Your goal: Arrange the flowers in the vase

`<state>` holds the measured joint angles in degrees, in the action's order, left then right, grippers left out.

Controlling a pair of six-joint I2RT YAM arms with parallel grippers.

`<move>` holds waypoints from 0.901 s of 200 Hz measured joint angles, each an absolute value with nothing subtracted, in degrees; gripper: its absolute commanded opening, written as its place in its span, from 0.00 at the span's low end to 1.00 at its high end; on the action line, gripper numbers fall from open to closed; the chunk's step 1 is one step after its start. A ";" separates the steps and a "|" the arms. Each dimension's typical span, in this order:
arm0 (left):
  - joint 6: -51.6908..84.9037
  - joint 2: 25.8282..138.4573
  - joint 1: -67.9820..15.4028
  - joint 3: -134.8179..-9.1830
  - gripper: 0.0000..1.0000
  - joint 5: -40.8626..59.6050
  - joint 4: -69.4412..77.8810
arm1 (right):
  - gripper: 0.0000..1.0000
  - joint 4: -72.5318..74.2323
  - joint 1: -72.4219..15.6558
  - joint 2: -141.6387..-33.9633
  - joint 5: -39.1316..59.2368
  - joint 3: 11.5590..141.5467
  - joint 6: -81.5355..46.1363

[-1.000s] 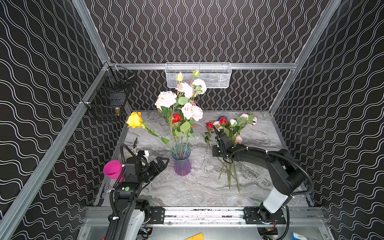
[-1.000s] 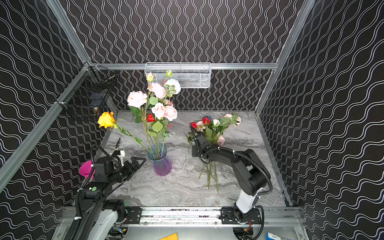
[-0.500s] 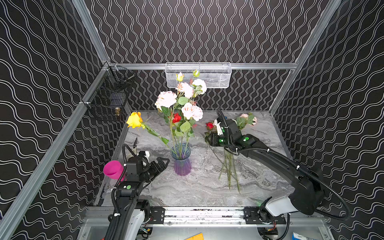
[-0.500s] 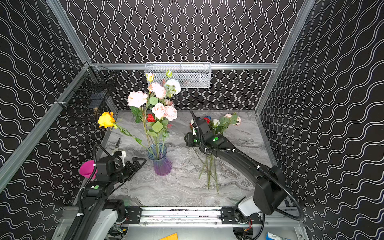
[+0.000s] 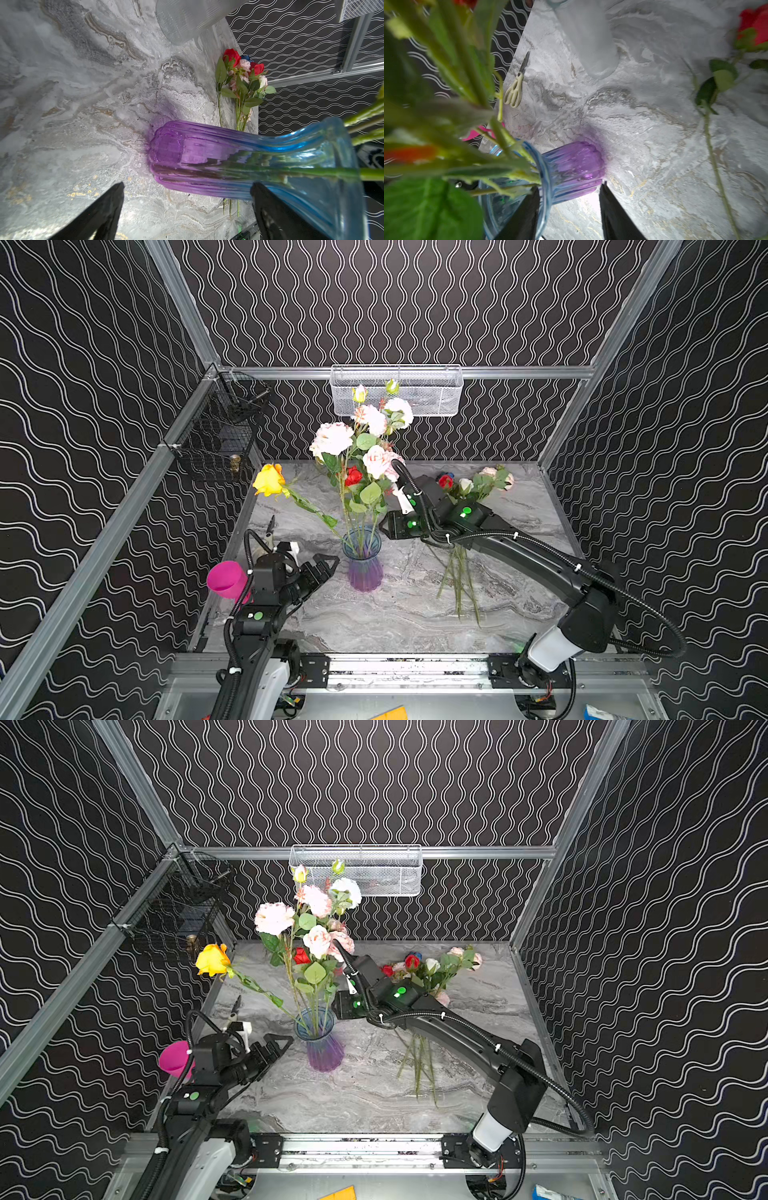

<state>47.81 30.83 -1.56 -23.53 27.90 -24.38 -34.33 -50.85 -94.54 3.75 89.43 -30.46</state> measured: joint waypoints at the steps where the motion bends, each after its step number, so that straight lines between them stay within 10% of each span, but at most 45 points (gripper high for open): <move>1: 47.81 30.83 -1.56 -23.53 0.99 27.88 -24.36 | 0.48 -34.37 -50.89 -94.61 3.75 89.49 -30.46; 180: 52.58 38.00 -1.78 -16.16 0.92 28.03 -3.40 | 0.24 -44.25 -53.41 -103.18 3.79 98.94 -30.52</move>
<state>52.58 38.00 -1.78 -16.16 28.03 -3.40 -44.25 -53.41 -103.18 3.79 98.94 -30.52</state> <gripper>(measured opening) 0.921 0.261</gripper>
